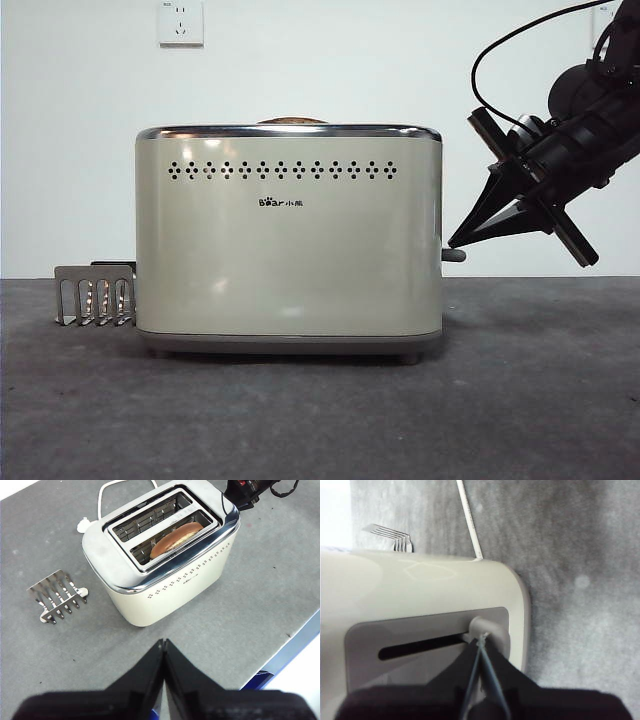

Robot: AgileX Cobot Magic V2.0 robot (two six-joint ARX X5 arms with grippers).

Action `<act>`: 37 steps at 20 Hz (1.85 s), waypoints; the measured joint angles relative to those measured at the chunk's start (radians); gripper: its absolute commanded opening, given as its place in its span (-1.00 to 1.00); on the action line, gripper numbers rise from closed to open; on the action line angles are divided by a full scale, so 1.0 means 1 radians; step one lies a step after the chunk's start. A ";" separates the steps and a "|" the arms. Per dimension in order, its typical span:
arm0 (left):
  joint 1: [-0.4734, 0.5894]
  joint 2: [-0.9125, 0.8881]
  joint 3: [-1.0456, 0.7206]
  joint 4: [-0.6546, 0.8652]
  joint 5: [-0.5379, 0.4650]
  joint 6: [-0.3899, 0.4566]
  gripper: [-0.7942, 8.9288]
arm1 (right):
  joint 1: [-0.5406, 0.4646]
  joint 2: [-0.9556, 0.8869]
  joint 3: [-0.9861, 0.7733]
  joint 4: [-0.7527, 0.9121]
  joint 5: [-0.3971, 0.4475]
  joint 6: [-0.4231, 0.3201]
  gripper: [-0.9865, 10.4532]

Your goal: Pick up a slice of bread from the rack,put the bread on the toaster,press the button

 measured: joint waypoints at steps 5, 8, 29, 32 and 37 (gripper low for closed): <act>0.000 0.002 0.000 0.000 0.000 0.000 -0.85 | -0.003 0.033 0.013 -0.026 -0.007 0.000 -0.84; 0.000 0.004 0.000 0.000 0.000 0.000 -0.85 | -0.003 0.034 0.015 -0.030 -0.005 0.000 -0.84; 0.000 0.005 0.000 0.000 0.000 0.000 -0.85 | 0.000 0.052 0.071 -0.092 -0.038 -0.001 -0.83; 0.000 0.005 0.000 0.000 0.000 0.000 -0.85 | 0.001 0.054 0.144 -0.171 -0.030 -0.012 -0.83; 0.000 0.005 0.000 0.000 0.000 0.000 -0.85 | 0.001 0.054 0.279 -0.364 -0.019 -0.105 -0.83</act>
